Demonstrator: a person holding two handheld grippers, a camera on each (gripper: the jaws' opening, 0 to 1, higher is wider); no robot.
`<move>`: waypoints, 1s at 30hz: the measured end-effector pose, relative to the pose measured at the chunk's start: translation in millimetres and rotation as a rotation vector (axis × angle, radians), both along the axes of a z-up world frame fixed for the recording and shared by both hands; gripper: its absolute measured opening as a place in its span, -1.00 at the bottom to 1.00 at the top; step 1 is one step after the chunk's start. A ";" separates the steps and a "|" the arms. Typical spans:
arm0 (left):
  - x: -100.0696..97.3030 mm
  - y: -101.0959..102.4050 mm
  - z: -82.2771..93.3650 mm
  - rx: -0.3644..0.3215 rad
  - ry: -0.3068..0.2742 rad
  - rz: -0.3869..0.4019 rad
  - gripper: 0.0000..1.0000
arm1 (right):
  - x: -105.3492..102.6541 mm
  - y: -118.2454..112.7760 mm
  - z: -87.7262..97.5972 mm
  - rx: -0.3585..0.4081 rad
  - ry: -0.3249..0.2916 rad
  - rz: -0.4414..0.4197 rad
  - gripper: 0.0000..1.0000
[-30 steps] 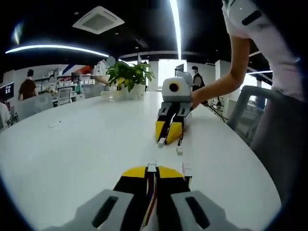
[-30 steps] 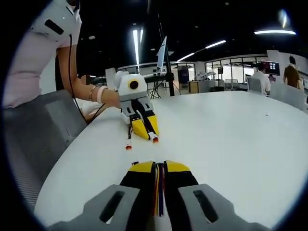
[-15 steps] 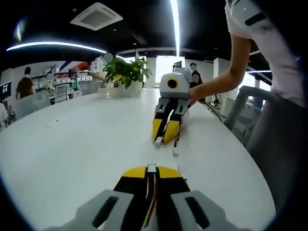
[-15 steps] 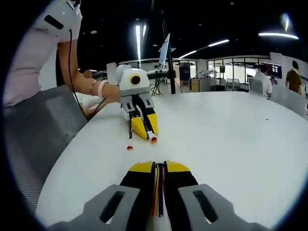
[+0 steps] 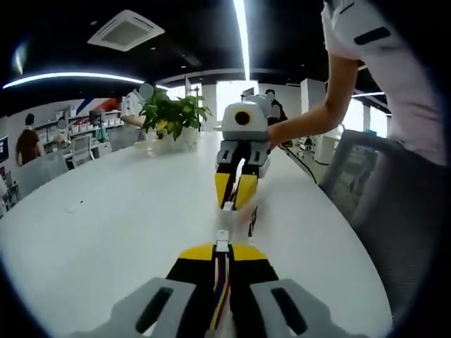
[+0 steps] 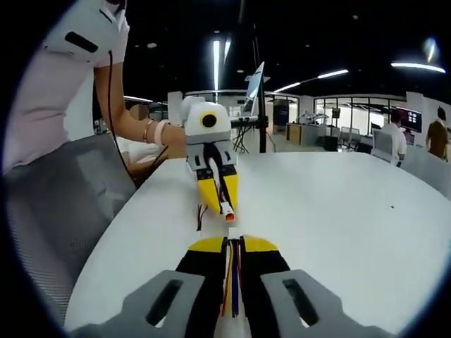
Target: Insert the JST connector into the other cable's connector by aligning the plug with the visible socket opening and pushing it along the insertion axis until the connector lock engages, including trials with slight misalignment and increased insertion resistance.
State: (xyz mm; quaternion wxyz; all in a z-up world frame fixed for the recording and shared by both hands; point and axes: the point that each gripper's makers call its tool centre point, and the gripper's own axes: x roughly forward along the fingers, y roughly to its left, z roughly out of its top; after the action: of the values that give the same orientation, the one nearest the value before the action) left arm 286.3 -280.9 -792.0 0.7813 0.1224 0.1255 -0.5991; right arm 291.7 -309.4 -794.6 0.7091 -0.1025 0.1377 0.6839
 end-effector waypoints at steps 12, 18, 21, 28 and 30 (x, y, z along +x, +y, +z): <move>-0.9 1.9 13.8 -0.010 0.004 -0.042 -1.00 | -3.6 9.1 15.7 0.004 -0.005 0.051 -0.91; -3.4 2.3 14.3 0.000 0.006 -0.051 -1.00 | -5.0 16.5 18.8 0.003 -0.016 0.077 -0.91; -3.9 2.3 14.0 -0.005 0.010 -0.053 -1.00 | -5.9 17.9 20.5 0.003 -0.016 0.086 -0.91; -4.5 0.5 10.9 0.002 0.011 -0.056 -1.00 | -6.4 19.6 18.1 -0.003 -0.015 0.095 -0.91; -3.8 1.0 11.2 0.000 0.011 -0.053 -1.00 | -7.3 20.5 17.4 -0.005 -0.015 0.096 -0.91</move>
State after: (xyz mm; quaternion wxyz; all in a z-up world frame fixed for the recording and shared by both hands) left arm 282.5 -279.9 -780.8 0.7644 0.1224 0.1264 -0.6202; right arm 284.4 -288.9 -777.2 0.6761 -0.1159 0.1291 0.7161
